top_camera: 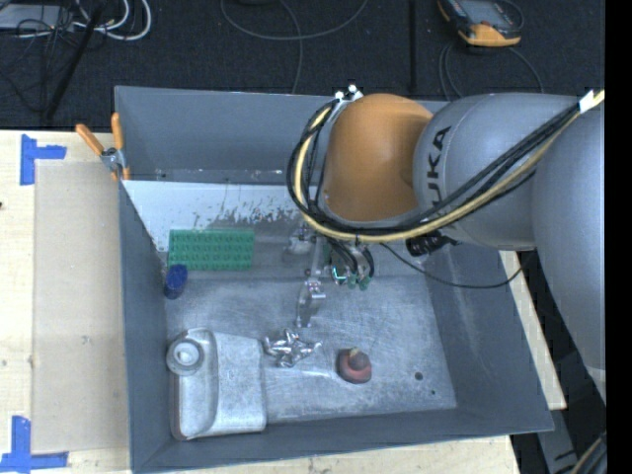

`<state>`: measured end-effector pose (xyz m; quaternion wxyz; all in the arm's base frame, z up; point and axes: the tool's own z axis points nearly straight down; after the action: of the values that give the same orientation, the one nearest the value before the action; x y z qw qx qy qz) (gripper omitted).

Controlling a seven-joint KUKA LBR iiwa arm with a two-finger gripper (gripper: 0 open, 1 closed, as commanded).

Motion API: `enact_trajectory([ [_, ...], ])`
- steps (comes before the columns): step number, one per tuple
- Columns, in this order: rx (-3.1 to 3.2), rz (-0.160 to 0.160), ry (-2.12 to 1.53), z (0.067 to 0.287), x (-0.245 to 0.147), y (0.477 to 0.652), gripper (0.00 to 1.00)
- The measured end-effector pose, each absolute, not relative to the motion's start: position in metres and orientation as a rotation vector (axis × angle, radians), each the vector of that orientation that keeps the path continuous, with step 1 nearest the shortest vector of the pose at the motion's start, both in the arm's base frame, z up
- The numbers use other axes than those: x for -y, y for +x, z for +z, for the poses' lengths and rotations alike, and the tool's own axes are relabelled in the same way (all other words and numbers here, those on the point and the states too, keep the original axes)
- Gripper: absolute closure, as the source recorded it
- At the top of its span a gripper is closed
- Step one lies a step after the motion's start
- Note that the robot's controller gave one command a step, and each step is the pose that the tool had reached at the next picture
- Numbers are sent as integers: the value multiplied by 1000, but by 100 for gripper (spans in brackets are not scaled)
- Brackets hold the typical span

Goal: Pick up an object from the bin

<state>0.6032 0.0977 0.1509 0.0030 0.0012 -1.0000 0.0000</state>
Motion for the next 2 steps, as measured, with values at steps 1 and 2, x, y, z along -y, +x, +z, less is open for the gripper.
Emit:
enact_trajectory([
  [1,3141,-1,-127,70,-96,511,0],
  [2,3144,-4,-129,74,-97,514,100],
])
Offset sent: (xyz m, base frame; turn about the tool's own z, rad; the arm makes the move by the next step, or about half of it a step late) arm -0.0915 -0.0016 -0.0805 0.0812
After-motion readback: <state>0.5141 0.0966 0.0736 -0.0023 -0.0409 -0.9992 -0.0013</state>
